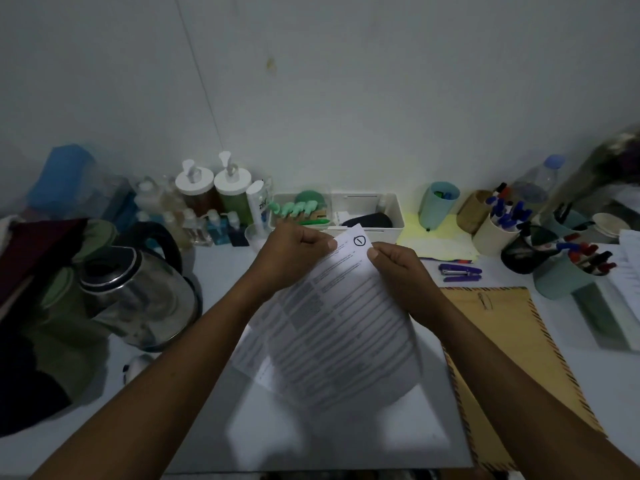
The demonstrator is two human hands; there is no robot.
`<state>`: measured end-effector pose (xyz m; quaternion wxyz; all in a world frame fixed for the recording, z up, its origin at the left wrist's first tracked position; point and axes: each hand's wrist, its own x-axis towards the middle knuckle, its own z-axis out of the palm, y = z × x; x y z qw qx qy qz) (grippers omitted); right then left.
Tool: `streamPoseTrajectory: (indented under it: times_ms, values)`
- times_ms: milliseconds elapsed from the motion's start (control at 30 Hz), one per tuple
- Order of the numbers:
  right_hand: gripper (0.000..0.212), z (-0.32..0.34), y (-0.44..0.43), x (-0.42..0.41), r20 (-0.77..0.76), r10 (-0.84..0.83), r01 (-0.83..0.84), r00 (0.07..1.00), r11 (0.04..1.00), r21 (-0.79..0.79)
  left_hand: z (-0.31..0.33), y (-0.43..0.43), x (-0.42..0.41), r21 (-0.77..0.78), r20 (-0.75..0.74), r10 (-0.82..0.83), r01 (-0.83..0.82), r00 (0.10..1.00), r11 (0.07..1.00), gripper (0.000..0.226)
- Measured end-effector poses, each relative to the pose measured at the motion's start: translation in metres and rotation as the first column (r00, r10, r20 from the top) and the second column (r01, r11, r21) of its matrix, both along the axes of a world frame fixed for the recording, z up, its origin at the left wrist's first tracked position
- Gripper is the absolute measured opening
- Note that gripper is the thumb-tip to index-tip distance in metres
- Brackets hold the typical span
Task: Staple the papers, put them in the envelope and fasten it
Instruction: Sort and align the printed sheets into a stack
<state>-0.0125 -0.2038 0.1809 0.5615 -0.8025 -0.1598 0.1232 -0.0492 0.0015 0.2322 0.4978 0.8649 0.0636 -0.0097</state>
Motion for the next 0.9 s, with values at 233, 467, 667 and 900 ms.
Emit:
streamPoseTrajectory:
  times_ms: [233, 467, 667, 900]
  values:
    - [0.037, -0.028, 0.008, -0.002, -0.028, 0.101, -0.104, 0.994, 0.978, -0.183, -0.037, 0.010, -0.011, 0.158, -0.091, 0.033, -0.018, 0.995, 0.987, 0.013]
    - [0.028, -0.129, 0.012, -0.029, -0.068, 0.068, -0.086, 0.995, 0.943, -0.322, -0.141, 0.018, -0.037, 0.066, -0.299, 0.024, -0.005, 0.954, 0.998, 0.019]
    - [0.021, -0.161, 0.018, -0.021, -0.074, -0.002, -0.024, 0.997, 0.936, -0.351, -0.182, 0.020, -0.026, -0.020, -0.290, 0.085, -0.095, 0.953, 0.995, 0.018]
    - [0.020, -0.168, 0.040, 0.020, -0.051, -0.071, 0.045, 0.996, 0.915, -0.401, -0.194, 0.037, -0.011, -0.066, -0.305, 0.206, -0.236, 0.930, 0.970, 0.023]
